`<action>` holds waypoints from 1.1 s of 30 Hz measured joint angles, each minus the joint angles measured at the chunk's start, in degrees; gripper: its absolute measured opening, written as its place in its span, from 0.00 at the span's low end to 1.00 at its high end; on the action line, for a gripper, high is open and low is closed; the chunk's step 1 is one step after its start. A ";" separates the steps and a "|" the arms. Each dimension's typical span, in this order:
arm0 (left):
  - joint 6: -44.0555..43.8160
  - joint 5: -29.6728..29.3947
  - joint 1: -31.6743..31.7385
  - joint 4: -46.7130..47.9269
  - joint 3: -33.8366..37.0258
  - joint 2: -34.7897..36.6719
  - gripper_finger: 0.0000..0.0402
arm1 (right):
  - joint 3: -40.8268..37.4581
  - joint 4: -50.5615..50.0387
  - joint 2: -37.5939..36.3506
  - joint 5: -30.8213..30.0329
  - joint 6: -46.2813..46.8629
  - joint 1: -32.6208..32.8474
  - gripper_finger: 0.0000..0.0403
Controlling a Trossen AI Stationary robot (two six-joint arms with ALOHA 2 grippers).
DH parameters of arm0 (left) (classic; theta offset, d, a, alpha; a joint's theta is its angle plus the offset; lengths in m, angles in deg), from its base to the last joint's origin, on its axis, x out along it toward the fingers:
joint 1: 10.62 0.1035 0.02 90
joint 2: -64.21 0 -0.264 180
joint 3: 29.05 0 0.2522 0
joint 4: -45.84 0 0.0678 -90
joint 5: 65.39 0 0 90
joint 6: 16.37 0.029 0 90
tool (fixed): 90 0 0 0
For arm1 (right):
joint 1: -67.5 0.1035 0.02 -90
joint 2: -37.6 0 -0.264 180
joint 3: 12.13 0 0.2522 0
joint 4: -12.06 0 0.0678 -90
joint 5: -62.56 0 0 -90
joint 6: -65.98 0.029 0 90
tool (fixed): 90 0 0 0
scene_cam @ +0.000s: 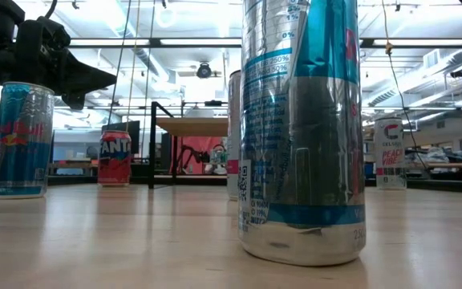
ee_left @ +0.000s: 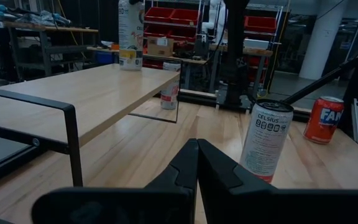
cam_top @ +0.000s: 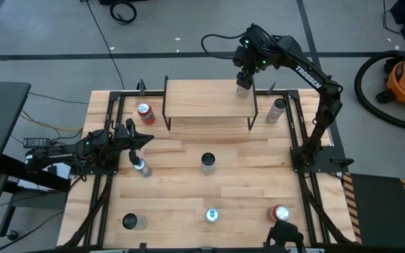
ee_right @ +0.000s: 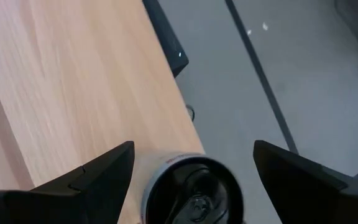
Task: Place canned beverage on shelf
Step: Put the top white yellow soda can on the shelf
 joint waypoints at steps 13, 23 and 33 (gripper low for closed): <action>0.00 0.00 0.00 0.13 -0.02 0.00 0.03 | 7.98 -10.64 -4.76 -2.71 4.99 4.86 0.79; -0.24 -0.02 0.00 0.15 0.00 0.00 0.03 | 6.83 -15.34 -7.25 1.41 14.72 5.35 0.56; -0.53 0.00 0.00 0.18 -0.01 0.00 0.03 | 0.20 -15.30 -7.18 -1.68 19.07 5.35 0.34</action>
